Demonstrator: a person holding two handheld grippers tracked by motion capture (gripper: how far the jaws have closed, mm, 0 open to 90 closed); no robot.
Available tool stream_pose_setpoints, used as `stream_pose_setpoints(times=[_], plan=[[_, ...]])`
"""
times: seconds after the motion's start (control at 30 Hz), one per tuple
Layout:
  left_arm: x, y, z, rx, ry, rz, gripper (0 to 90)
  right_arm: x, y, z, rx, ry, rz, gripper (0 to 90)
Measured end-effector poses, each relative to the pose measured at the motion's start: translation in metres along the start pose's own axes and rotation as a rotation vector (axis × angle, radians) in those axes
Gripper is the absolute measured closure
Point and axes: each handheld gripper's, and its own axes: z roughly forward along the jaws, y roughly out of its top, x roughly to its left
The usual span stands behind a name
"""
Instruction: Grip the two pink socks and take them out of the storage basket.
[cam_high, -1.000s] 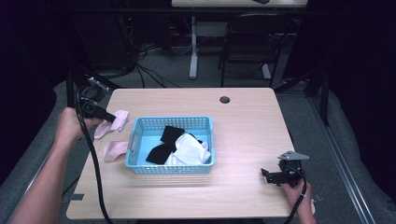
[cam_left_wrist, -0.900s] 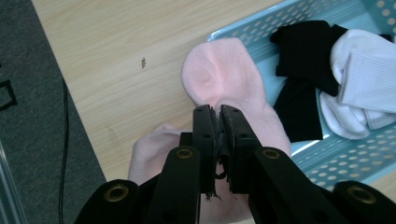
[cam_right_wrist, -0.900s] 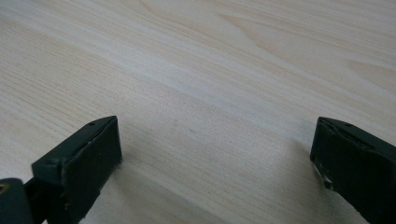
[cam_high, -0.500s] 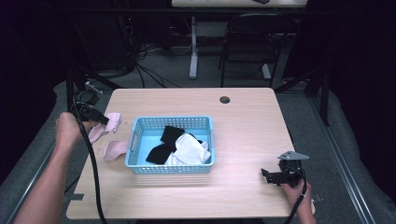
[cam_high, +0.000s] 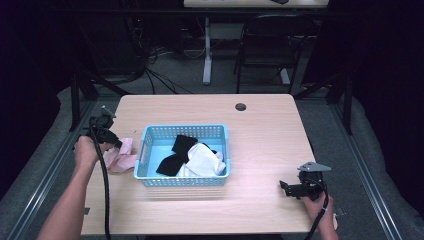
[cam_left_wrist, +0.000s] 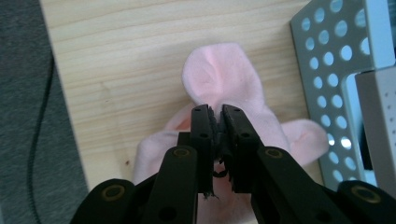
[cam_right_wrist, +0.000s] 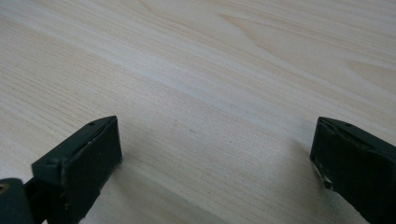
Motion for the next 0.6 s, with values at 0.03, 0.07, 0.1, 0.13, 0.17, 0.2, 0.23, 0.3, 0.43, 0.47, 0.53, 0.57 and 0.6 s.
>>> stream_pose_setpoints(times=[0.03,0.07,0.1,0.13,0.17,0.2,0.23,0.3,0.43,0.47,0.53,0.57,0.6], plan=[[-0.002,0.000,0.003,-0.006,0.012,0.008,79.9,0.000,0.000,0.000,0.000,0.000,0.000,1.4],[-0.004,0.000,0.003,-0.002,0.008,0.008,73.7,0.000,0.000,0.000,0.000,-0.001,0.000,1.4],[-0.004,0.000,0.003,-0.002,0.008,0.008,66.5,0.000,0.000,0.000,0.000,-0.001,0.000,1.4],[-0.005,-0.001,0.003,-0.011,0.002,0.008,66.5,0.000,0.000,0.000,0.003,0.001,0.001,1.4],[-0.007,-0.002,0.001,-0.018,0.011,0.012,58.5,0.000,0.000,0.000,0.003,0.000,0.001,1.4],[-0.008,-0.003,-0.002,-0.030,0.021,0.016,50.1,0.000,0.000,0.000,0.003,0.000,0.001,1.4],[-0.010,-0.007,-0.011,-0.055,0.029,0.028,37.5,0.000,0.000,0.000,0.000,0.000,0.000,1.4],[-0.013,-0.013,-0.021,-0.081,0.036,0.042,26.8,0.000,0.000,0.000,0.003,0.001,0.001,1.4],[-0.019,-0.024,-0.039,-0.109,0.050,0.075,15.3,0.000,0.000,0.000,0.004,0.001,0.001,1.5],[-0.021,-0.028,-0.044,-0.125,0.053,0.085,15.3,0.000,0.000,0.000,0.000,0.000,0.000,1.4],[-0.025,-0.037,-0.052,-0.141,0.050,0.101,12.2,0.000,0.000,0.000,0.003,0.001,0.001,1.4],[-0.027,-0.043,-0.055,-0.152,0.047,0.108,12.2,0.000,0.000,0.000,0.003,0.001,0.001,1.4],[-0.029,-0.048,-0.057,-0.159,0.055,0.115,11.7,0.000,0.000,0.000,0.002,0.000,0.001,1.5]])
